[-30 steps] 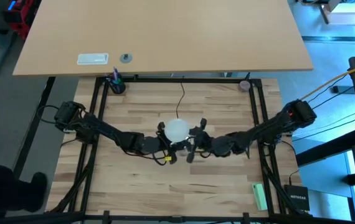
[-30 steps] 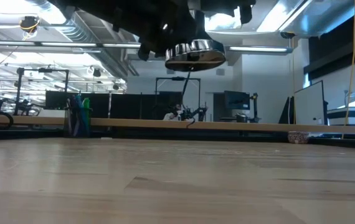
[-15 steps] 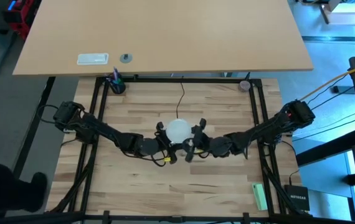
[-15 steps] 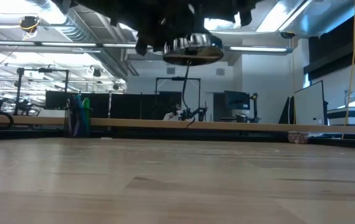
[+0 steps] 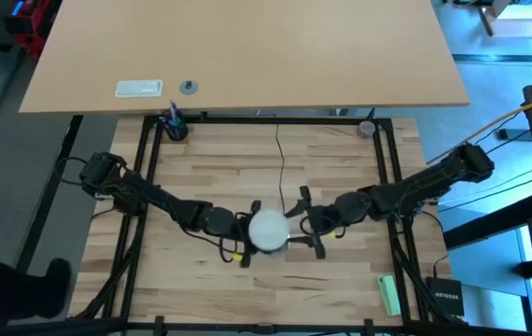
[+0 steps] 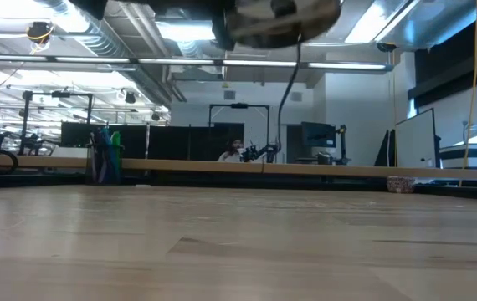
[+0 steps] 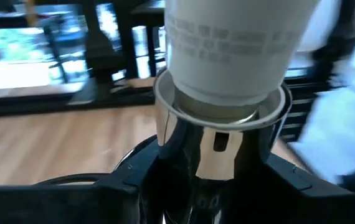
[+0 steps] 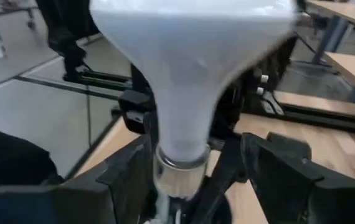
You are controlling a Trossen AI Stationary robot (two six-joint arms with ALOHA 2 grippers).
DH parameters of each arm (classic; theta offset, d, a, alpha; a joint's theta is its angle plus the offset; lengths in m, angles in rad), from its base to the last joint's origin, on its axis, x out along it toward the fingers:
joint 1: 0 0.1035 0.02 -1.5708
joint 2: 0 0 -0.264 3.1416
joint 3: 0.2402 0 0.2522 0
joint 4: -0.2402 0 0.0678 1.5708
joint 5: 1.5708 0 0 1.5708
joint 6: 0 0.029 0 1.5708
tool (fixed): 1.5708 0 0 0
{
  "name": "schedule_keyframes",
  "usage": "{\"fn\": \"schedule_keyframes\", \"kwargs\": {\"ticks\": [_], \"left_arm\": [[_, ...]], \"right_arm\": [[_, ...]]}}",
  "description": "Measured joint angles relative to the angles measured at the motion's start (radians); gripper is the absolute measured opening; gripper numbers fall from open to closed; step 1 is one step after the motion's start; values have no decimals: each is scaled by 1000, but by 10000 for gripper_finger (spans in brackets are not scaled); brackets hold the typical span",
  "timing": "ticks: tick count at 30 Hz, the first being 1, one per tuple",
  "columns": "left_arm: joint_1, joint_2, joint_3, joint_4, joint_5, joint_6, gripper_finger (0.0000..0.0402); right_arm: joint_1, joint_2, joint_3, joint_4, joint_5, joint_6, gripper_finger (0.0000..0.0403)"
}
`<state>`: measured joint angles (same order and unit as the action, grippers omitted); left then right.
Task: Screw lightbulb
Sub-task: Insert the lightbulb into the lamp
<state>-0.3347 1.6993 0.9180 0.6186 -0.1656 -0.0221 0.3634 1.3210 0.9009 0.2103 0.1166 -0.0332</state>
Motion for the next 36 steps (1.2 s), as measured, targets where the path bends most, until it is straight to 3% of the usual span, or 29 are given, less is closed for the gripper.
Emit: {"fn": "schedule_keyframes", "kwargs": {"ticks": [7,13,17,20,25,30,36], "left_arm": [[7,1,0,2,28,-7,170],[17,2,-1,-9,28,-38,170],[20,2,-2,-12,15,-48,170],[20,2,-2,-24,-47,-44,170],[12,4,-4,-49,-207,-45,170],[-1,4,-3,-33,-382,-49,170],[-17,6,13,-50,-548,-57,170]], "right_arm": [[-4,103,1,203,-57,-42,248],[-10,139,0,231,-84,-35,245],[-11,136,1,213,-39,-28,192],[-11,133,1,180,32,-25,141],[9,128,2,122,197,-29,141],[40,143,3,144,458,-2,141],[46,228,7,262,694,86,141]]}}
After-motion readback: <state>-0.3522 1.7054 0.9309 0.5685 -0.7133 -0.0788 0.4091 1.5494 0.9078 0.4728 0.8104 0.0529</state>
